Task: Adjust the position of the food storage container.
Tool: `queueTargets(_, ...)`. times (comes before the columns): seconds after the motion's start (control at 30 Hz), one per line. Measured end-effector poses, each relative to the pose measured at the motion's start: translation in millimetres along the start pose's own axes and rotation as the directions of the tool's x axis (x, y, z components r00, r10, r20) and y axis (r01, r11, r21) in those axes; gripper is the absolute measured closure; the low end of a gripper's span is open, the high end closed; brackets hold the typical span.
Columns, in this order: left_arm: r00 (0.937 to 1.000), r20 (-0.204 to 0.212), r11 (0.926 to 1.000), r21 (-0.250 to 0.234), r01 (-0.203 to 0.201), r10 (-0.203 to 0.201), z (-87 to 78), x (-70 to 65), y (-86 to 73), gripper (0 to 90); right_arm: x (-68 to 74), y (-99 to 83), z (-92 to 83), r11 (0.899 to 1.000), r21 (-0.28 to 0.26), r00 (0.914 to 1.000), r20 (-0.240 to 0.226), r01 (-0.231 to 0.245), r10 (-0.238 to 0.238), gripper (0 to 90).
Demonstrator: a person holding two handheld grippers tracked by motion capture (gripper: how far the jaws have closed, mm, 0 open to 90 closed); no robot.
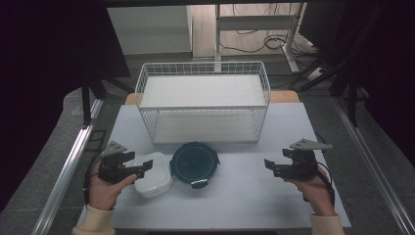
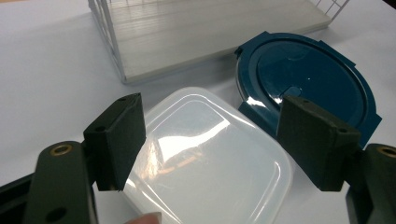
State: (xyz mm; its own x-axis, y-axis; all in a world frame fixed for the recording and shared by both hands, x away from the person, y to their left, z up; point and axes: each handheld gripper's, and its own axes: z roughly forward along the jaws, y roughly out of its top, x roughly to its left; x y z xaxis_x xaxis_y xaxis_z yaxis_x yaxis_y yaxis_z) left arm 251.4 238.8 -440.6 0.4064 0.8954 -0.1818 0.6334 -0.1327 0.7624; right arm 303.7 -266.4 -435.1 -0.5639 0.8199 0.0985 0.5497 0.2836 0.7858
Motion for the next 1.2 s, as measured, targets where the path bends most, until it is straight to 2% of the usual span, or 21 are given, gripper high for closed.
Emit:
queueTargets(0.23,0.9998,0.001,0.9998,-0.002,0.020,-0.020,-1.1,4.8,0.4,23.9,0.2,-2.8,-0.8,1.000,0.005,0.9999,0.013,-0.007,0.007,18.6)
queueTargets(0.33,0.9999,0.013,0.9998,-0.020,0.005,-0.005,-8.2,0.9,1.3,24.5,3.1,-2.3,-3.9,1.000,0.001,0.9994,0.035,-0.005,0.005,18.7)
queueTargets(0.53,0.9994,0.034,0.9995,-0.030,-0.002,0.003,-15.4,-3.8,0.3,25.1,7.5,1.4,-11.8,1.000,-0.019,0.9998,0.019,-0.011,0.011,19.0)
queueTargets(0.77,0.9988,0.050,0.9999,-0.012,0.004,-0.003,-5.6,-4.5,9.0,26.5,1.6,-0.5,-10.7,0.999,-0.022,0.9993,0.024,-0.029,0.029,19.6)
queueTargets(0.87,0.9984,0.056,0.9999,0.006,-0.012,0.011,1.1,-9.7,12.6,27.4,0.3,-2.4,-2.1,1.000,0.010,0.9998,0.019,-0.011,0.010,20.1)
queueTargets(1.03,0.9970,0.070,0.9992,0.023,-0.034,0.032,7.9,-15.2,17.4,29.4,4.2,-2.2,-3.7,1.000,0.010,0.9997,0.025,-0.002,0.002,20.8)
queueTargets(1.07,0.9965,0.069,0.9982,0.034,-0.050,0.048,11.9,-16.7,23.1,30.6,6.4,-0.7,-5.6,1.000,0.001,0.9998,0.021,0.000,0.000,21.0)
queueTargets(1.17,0.9964,0.063,0.9974,0.041,-0.060,0.057,16.1,-17.8,30.0,33.5,7.1,0.2,-5.6,1.000,0.000,0.9998,0.021,0.003,-0.003,21.1)
queueTargets(1.2,0.9956,0.069,0.9965,0.051,-0.066,0.063,22.5,-18.7,36.8,34.4,6.9,-0.4,-4.8,1.000,0.005,0.9998,0.021,0.002,-0.002,21.5)
